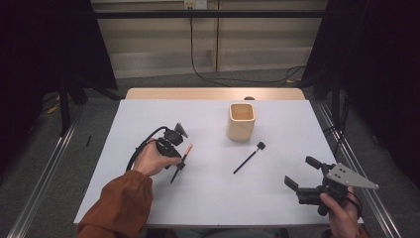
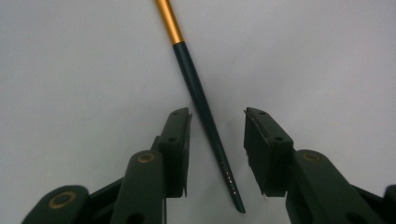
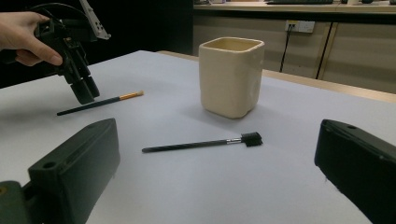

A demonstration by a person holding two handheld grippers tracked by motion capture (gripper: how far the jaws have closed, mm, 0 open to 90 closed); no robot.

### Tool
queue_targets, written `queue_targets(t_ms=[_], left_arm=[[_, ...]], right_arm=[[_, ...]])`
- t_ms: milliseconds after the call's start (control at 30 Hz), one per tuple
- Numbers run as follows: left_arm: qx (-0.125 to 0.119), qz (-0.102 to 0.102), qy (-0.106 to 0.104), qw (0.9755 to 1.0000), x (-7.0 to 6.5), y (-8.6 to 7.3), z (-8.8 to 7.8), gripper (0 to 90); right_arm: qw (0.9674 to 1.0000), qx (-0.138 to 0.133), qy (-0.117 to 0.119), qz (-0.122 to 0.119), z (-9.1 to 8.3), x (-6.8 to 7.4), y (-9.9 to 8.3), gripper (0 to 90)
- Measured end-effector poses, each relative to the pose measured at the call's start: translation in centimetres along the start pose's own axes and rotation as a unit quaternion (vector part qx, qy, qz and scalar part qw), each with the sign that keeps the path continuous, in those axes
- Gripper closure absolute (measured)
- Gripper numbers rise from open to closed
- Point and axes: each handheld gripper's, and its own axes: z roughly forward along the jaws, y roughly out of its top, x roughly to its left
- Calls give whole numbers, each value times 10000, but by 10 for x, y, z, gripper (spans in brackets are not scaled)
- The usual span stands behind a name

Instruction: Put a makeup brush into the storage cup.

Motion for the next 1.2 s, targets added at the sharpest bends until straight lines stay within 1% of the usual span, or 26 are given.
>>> queue_targets(t_ms=[33,67,133,200,233,333,433,467,533,600,633,733,767,800,867,933,967,1200], left_arm=[[21,-22,-33,10000,0,0,2,654],[54,-8,-17,10000,0,0,3,658],[40,-26,-39,10000,0,-1,4,677],[79,-1,-71,9999,-1,-1,6,688],[115,5,-40,9999,-2,0,8,700],[162,1,-65,9998,-2,0,10,716],[166,-22,-39,9999,-3,0,10,716],[165,-60,-25,9998,-4,0,10,716],[184,-50,9,9998,-4,1,10,728],[200,-96,67,9997,-4,1,11,736],[178,-150,83,9997,-4,1,12,749],[189,-217,114,9995,-3,1,12,774],[199,-244,128,9994,-2,1,12,792],[209,-278,124,9993,-1,1,12,832],[218,-323,108,9992,0,1,12,832],[232,-333,154,9991,-2,2,13,833],[238,-308,214,9990,-3,2,13,833],[229,-326,205,9990,-3,1,13,841]], right_arm=[[10000,1,-4,-5,0,0,0,0],[10000,1,-1,-3,0,0,0,0],[10000,4,-8,-5,0,0,0,0],[10000,8,-6,-4,0,0,0,0],[10000,15,-5,-12,0,0,0,0],[10000,14,0,-12,0,0,0,0],[10000,6,-4,-14,0,0,0,0],[10000,4,-4,-9,0,0,0,0],[10000,14,0,-11,0,0,0,0],[10000,7,8,-25,1,0,0,0],[10000,8,8,-28,1,0,0,0],[10000,4,8,-22,0,0,0,0],[10000,6,9,-24,1,0,0,0],[10000,15,10,-24,1,0,0,0],[10000,18,20,-29,1,1,0,0],[10000,9,17,-32,1,1,0,0],[10000,11,13,-30,1,1,0,0],[10000,13,17,-34,1,1,0,0]])
